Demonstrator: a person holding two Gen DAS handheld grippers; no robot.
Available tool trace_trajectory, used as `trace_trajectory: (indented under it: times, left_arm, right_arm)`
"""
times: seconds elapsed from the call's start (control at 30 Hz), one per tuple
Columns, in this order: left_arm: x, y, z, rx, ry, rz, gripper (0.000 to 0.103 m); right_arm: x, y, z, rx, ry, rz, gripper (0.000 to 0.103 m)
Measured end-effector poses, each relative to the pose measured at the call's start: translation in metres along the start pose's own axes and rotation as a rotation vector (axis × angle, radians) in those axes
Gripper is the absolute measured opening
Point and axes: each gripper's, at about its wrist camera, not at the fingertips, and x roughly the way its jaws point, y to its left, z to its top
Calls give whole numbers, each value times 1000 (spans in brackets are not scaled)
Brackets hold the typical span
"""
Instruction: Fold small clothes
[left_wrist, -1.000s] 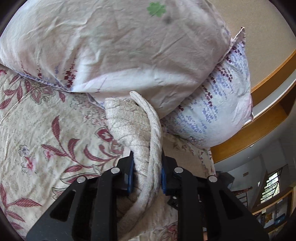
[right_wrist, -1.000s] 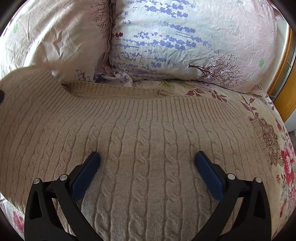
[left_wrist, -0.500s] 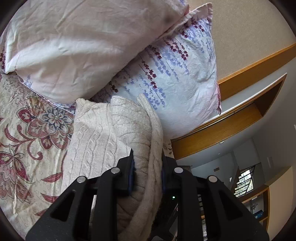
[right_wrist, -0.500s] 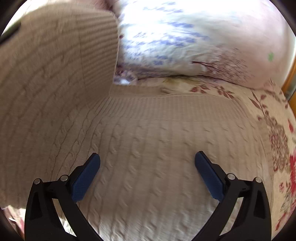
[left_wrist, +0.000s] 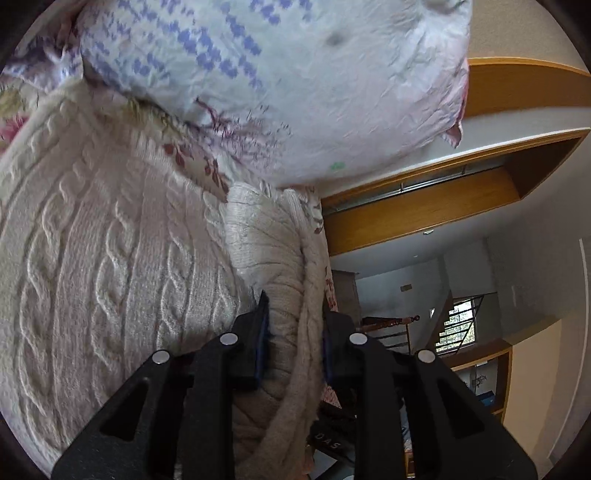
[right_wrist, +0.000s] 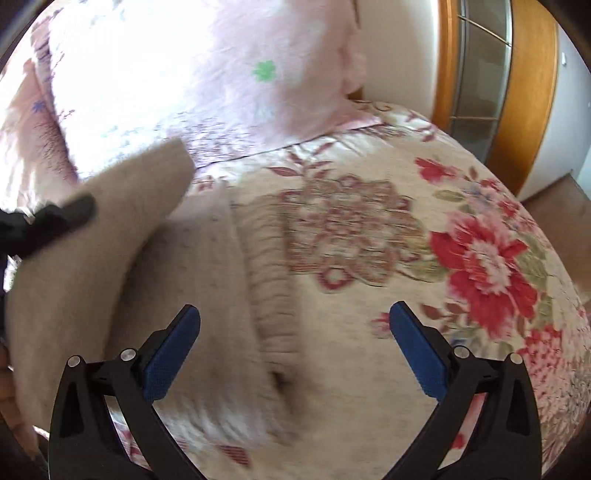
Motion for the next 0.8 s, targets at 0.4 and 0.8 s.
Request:
trace_trajectory:
  times: [0.4,0.8]
  left_arm:
    - [-77,-39,-15,228,-142,-19,87]
    - [-145,6,-61,536,-414,613,101]
  right_arm:
    - [-7,-55,9,133,-15,114,102]
    - [15,-48,34,358,180,557,67]
